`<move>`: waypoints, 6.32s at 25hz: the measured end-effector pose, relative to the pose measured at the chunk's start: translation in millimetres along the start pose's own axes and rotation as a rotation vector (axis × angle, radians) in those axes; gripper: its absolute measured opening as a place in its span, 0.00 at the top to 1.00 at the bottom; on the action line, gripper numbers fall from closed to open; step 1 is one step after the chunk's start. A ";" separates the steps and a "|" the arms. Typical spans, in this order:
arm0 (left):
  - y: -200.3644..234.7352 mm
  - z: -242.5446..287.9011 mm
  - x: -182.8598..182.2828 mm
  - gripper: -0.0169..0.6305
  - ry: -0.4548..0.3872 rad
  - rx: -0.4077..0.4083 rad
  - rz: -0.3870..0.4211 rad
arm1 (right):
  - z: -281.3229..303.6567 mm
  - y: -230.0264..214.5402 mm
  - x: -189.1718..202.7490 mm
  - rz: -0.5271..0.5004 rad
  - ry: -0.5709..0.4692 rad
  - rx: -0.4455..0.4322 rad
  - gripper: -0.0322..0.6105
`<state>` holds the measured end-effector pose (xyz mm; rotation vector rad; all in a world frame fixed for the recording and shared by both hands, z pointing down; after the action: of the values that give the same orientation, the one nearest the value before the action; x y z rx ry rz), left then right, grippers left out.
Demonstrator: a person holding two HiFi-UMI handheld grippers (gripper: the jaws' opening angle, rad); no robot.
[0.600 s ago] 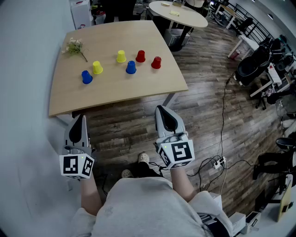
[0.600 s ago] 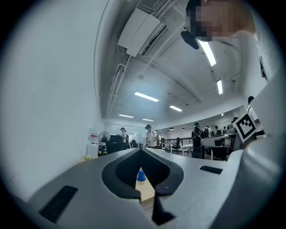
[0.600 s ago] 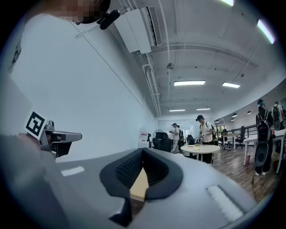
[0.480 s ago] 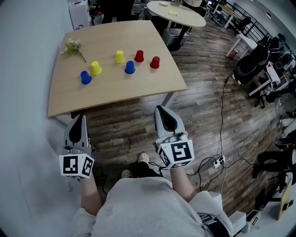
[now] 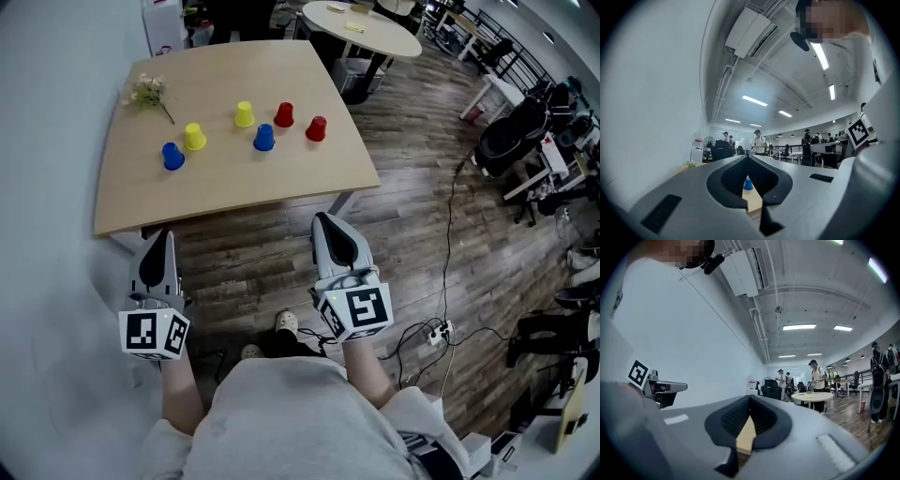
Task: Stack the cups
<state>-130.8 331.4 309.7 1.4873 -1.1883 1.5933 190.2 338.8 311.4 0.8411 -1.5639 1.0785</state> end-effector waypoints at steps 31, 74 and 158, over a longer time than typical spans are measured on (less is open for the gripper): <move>17.1 135.0 22.0 0.96 0.021 -0.081 0.001 | 154.1 -88.5 18.3 0.067 0.091 -0.132 0.93; 216.2 302.5 259.1 0.64 0.572 0.150 -0.033 | 373.9 -51.2 98.2 0.099 0.246 0.167 0.93; 158.7 330.8 251.6 0.67 0.554 0.165 0.078 | 377.2 -85.2 181.1 0.126 0.496 0.048 0.64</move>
<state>-181.2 -62.6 510.1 0.9933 -0.8172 2.0218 93.2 -43.8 474.4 0.4596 -1.1853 1.3035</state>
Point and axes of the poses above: the fingertips, and each gripper's own axes: z forward along the fingers, y to its left, x out of its underside, the point moved 10 cm from there along -z, backward along the fingers, and after that the axes turned 12 degrees about z, right-handed, at the moved point
